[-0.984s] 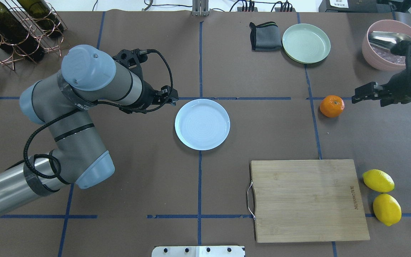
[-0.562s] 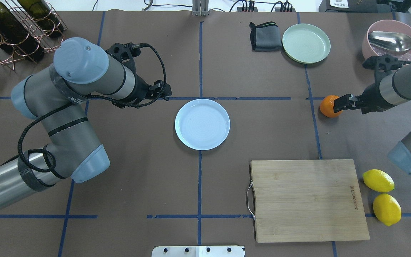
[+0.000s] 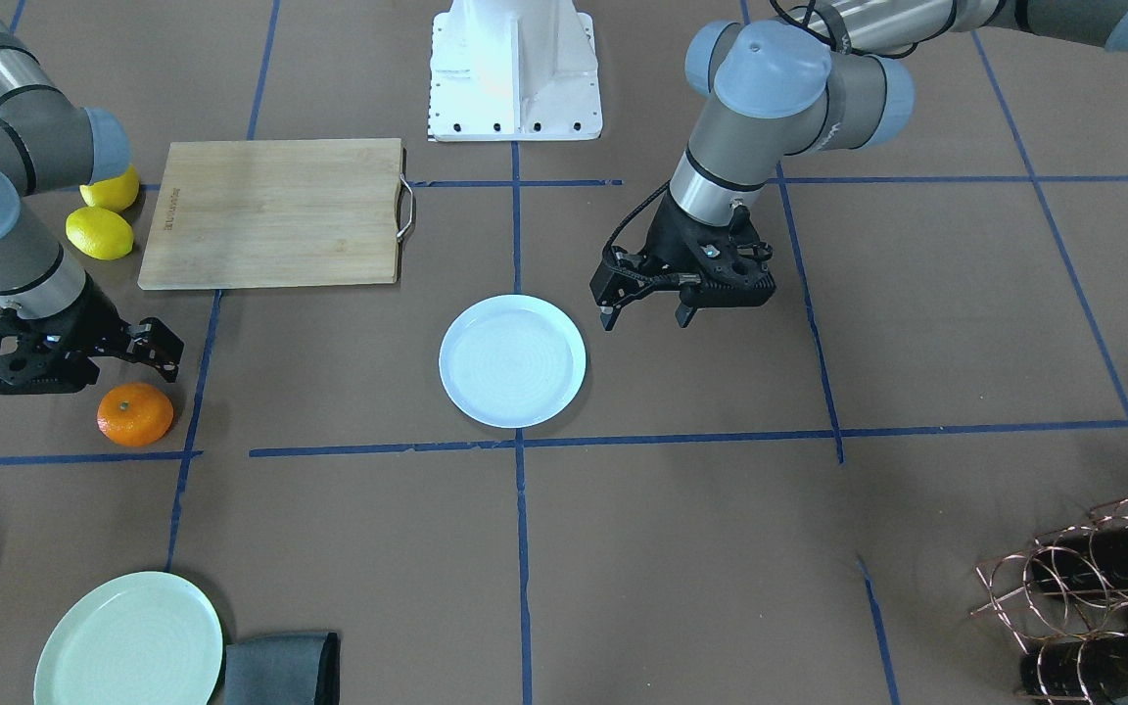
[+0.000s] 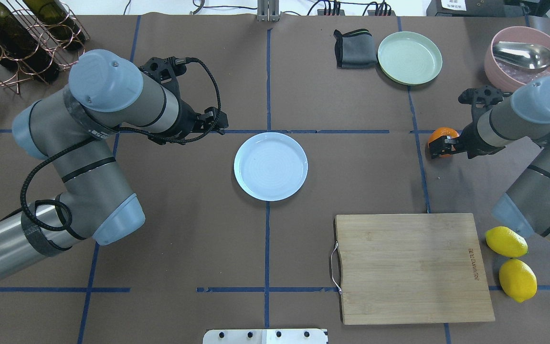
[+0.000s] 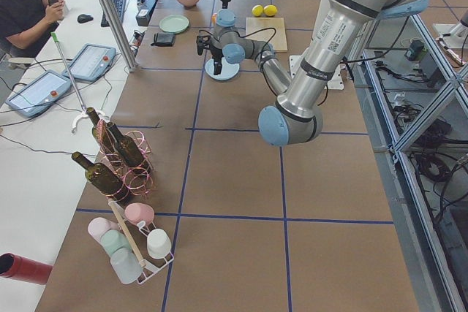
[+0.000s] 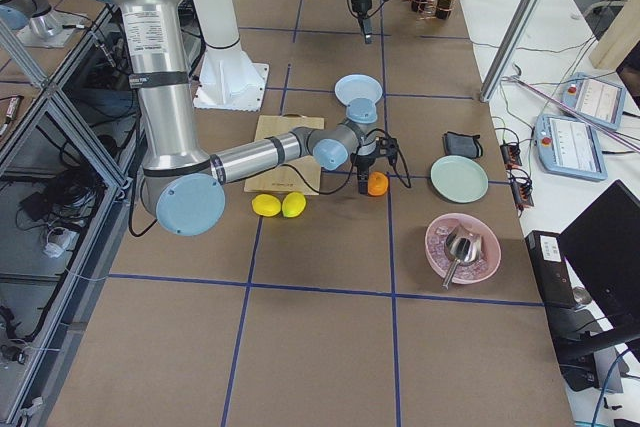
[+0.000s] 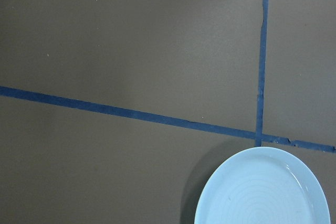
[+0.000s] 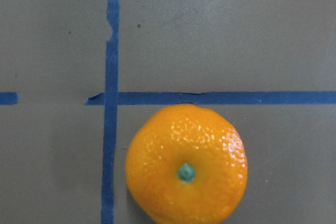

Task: Pick orange to plate
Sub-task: 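Reach the right gripper down and grasp the orange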

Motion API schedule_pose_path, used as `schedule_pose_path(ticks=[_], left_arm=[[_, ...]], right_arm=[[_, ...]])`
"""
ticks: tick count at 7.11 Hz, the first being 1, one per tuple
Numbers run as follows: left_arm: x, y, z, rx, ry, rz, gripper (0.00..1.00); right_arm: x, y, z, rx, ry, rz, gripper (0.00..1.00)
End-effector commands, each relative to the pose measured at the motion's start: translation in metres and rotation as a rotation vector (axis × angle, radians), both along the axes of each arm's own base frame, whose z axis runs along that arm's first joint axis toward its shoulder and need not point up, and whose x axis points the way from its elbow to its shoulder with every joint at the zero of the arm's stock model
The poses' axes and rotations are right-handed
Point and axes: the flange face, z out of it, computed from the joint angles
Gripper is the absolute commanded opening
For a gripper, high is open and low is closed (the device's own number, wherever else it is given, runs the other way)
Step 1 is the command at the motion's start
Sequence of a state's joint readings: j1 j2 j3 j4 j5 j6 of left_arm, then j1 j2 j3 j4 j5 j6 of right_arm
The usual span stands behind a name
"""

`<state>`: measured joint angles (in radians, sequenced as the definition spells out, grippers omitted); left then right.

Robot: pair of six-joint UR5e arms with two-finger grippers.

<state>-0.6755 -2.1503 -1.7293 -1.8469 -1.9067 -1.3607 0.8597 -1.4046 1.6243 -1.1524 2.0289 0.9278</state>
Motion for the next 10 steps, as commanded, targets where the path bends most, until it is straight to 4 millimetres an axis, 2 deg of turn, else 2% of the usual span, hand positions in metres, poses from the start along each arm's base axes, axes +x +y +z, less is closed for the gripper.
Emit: schedule_pose_path(ticks=[1,3,6,10], left_arm=[[-0.001,0.0,0.0,0.0,0.0,-0.001,1.0],[-0.001,0.0,0.0,0.0,0.0,-0.001,1.0],[-0.003,-0.002,0.0,-0.001,0.0,-0.004,1.0],[-0.003,-0.002,0.0,0.0,0.002,-0.004,1.0]], right_arm=[[-0.011,-0.01,0.012,0.007,0.027,-0.021,1.0],[-0.01,-0.013,0.016,0.03,0.049,-0.029,1.0],[-0.011,-0.025,0.001,0.04,0.042,-0.015,1.0],[-0.008,-0.036,0.008,0.032,0.049,-0.001,1.0]])
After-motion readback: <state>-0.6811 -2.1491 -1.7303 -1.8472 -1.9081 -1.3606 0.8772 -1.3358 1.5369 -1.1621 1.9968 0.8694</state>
